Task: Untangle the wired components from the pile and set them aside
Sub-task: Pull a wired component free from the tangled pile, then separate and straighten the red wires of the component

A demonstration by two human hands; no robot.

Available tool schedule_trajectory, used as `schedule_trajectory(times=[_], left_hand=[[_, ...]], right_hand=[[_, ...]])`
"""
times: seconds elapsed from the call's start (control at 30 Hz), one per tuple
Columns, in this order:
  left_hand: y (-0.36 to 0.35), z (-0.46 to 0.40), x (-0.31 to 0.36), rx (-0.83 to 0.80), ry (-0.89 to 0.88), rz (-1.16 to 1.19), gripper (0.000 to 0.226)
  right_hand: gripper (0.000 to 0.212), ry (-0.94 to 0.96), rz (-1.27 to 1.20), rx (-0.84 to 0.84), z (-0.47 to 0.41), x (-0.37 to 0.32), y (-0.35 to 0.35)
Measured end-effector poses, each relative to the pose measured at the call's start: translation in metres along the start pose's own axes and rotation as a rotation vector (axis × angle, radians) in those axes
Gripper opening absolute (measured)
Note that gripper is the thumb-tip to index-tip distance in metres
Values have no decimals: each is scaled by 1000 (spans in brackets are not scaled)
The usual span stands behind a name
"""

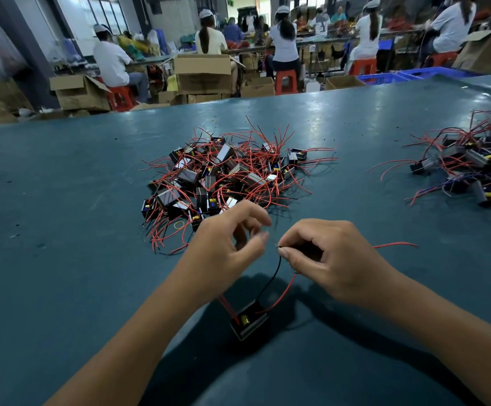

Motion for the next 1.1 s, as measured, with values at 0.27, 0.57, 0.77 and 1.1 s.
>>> schedule_trajectory(times=[0.27, 0.57, 0.77, 1.1], left_hand=[[7, 0, -5, 1, -363, -331, 14], [12, -1, -1, 25, -480, -462, 11], [12, -1, 2, -3, -554, -531, 17], [3, 2, -1, -104, -289, -257, 9]], right_hand=[[4, -30, -53, 8, 0, 2, 0], [4, -28, -111, 0, 0, 1, -1], [7, -44, -126, -22, 0, 3, 0], [3, -3, -83, 31, 0, -4, -1]])
Point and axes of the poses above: each hand's wrist, its own z-axis away from the middle knuckle, its own y-axis out of the back of the hand, x = y × z, the point moved 1 cm from there along -z, towards the middle knuckle, and after that the axes turned 4 degrees about y, right-handed, at the moved point
